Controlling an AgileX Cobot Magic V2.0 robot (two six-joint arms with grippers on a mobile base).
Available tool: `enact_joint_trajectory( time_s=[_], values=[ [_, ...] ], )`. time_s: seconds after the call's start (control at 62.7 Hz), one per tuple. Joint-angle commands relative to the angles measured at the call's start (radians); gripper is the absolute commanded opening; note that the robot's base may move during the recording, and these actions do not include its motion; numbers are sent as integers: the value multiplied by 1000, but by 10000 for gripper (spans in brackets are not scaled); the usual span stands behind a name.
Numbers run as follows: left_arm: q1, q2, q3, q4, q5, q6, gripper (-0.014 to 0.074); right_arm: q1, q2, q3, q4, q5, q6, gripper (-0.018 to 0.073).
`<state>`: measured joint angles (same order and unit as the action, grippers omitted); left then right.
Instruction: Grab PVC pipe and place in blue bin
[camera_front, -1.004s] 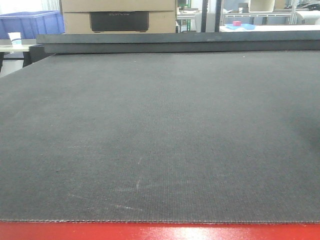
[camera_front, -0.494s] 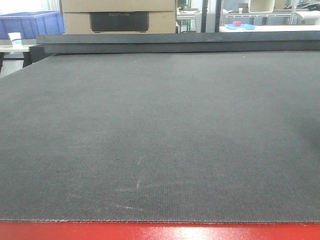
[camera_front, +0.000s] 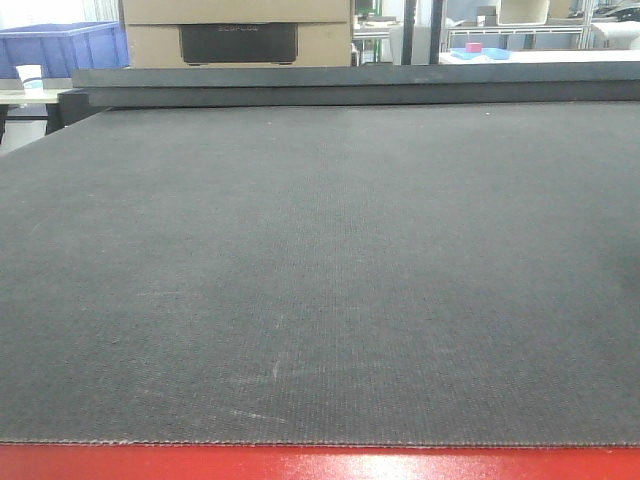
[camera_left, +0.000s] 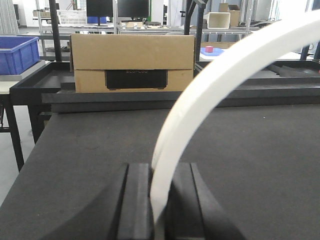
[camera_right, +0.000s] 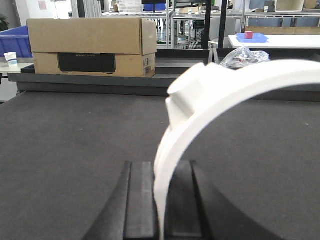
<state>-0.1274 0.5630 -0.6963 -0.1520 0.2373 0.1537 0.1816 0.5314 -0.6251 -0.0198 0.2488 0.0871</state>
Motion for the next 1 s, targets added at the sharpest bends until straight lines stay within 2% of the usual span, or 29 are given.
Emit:
enact_joint_trajectory(
  time_s=[0.0, 0.988],
  values=[
    [-7, -7, -2, -12, -24, 0, -111, 1, -16, 2, -22, -4, -10, -162],
    [-7, -7, -2, -12, -24, 0, -111, 1, -17, 2, -22, 6, -10, -162]
  ],
)
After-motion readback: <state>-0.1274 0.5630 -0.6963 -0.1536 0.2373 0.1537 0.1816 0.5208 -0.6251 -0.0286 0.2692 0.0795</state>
